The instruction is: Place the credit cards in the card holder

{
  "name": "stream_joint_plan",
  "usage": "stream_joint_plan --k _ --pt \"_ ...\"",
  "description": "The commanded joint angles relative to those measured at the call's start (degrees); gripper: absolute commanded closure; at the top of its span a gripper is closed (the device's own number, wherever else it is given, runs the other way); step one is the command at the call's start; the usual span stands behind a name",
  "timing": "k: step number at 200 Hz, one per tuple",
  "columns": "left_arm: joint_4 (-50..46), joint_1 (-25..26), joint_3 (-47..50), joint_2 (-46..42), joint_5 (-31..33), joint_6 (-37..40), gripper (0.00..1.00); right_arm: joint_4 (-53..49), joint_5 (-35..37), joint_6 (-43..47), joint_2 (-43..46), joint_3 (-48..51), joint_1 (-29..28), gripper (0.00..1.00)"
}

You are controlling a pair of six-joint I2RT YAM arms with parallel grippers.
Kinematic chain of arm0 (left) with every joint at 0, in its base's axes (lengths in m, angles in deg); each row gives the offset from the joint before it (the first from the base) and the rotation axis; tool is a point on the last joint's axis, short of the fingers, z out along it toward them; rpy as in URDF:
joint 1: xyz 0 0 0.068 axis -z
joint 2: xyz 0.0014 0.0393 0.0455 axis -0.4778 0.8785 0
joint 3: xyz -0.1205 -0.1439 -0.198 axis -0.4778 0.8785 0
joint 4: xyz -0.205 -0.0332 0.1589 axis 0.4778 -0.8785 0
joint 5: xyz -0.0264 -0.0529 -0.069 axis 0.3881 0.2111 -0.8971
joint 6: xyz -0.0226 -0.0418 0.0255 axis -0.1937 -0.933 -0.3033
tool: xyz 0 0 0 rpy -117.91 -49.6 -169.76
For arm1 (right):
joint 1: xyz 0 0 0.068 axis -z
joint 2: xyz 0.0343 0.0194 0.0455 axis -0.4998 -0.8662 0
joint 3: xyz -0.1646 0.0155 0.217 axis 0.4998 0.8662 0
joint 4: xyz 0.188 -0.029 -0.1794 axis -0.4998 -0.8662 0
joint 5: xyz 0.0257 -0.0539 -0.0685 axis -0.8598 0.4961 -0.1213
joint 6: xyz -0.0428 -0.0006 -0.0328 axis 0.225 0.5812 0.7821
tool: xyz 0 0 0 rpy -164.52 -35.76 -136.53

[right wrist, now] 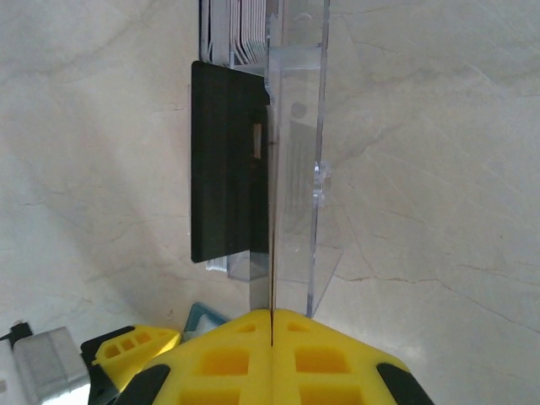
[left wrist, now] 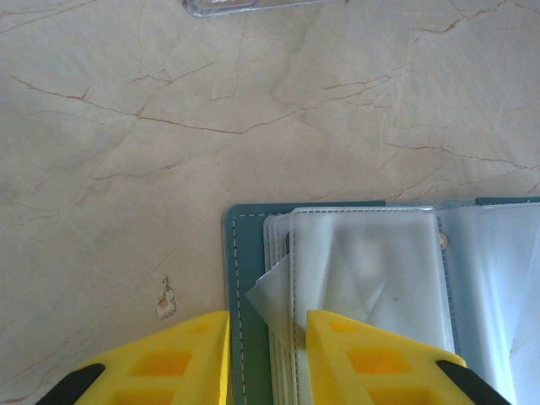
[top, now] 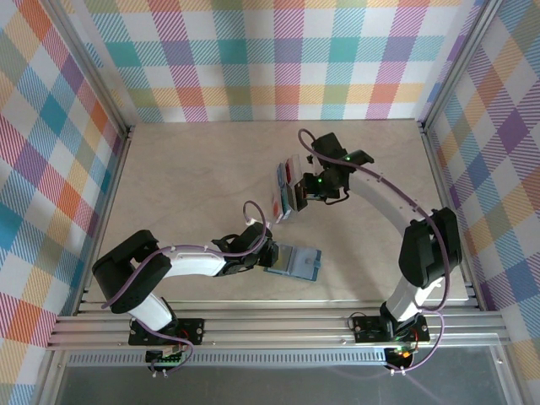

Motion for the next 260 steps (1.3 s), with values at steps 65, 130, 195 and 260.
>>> stream_joint_plan --k 65,130,195,260 --pt "-5.0 0.7 -0.8 2.4 -0.6 0.3 0.71 -1.6 -1.2 1.7 -3.2 -4.4 0.3 1.00" --pt "-5.6 0.7 -1.4 2.5 -0.6 0.4 0.71 -2.0 -2.5 1.7 -5.0 -6.1 -0.5 1.00" --pt "-5.1 -2.2 -2.1 -2.9 -6.1 -1.5 0.70 -1.8 -3.8 1.5 -8.4 -7.5 -1.4 1.00" --pt "-4.1 -8.8 -6.8 -5.3 -12.4 -6.0 0.66 0.8 -9.5 1.7 -8.7 -6.0 -1.5 0.97"
